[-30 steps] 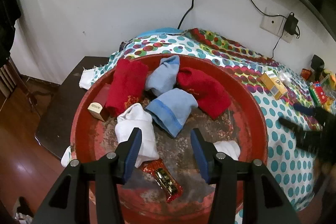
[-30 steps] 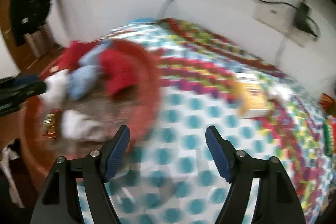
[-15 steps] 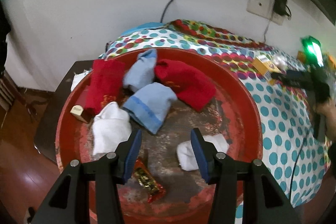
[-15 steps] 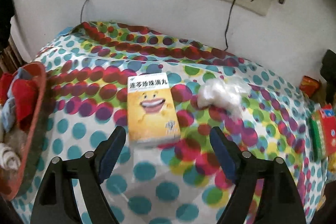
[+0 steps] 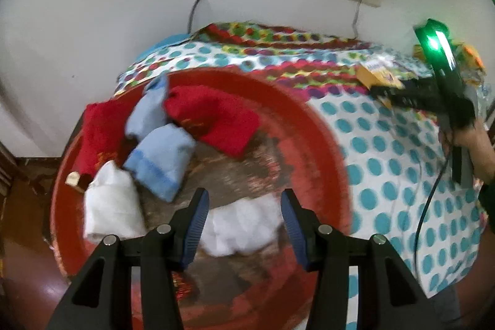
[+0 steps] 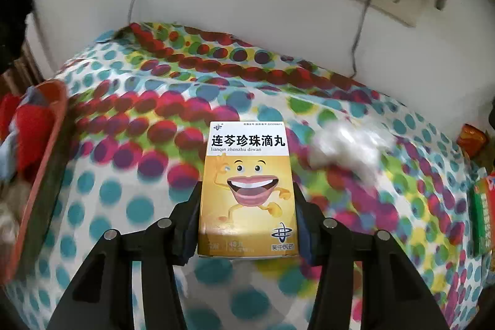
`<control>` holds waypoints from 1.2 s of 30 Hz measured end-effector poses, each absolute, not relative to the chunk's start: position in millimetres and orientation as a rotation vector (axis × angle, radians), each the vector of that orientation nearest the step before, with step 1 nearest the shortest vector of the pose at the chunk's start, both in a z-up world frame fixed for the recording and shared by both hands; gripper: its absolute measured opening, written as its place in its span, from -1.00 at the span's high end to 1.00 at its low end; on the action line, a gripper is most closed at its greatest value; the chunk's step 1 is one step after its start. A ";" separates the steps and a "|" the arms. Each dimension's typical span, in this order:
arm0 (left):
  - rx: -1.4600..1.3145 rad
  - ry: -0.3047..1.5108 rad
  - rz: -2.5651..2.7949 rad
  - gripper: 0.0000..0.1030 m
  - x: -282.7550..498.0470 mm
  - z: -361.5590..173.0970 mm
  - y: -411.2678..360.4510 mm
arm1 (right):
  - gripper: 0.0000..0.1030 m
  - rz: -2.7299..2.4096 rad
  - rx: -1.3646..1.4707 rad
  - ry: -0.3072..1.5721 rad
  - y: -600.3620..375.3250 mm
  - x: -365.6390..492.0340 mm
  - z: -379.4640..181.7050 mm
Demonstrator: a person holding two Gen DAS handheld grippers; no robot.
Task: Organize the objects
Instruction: 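Move right to the yellow medicine box while left moves toward the plastic bag, then grasp the yellow box with right while left grasps the clear plastic bag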
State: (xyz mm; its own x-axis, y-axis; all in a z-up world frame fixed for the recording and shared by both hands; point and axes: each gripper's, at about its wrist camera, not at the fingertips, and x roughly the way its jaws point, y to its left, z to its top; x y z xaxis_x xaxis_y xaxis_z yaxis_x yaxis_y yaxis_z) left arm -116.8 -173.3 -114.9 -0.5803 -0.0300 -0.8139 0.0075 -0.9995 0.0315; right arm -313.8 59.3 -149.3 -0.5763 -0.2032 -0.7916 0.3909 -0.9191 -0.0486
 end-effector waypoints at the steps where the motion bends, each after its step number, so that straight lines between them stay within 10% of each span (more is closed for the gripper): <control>1: 1.428 -0.031 -2.793 0.04 -119.1 -111.3 -167.1 | 0.06 -2.506 1.216 0.311 66.7 -309.1 -148.4; 33: 1.768 -0.280 -2.937 -0.23 -408.3 -165.6 83.7 | 0.04 -2.599 1.262 0.246 224.0 -267.9 -154.5; 36: 1.714 -0.305 -2.956 0.04 -396.5 -165.4 82.5 | 0.04 -2.600 1.261 0.246 221.7 -265.7 -155.0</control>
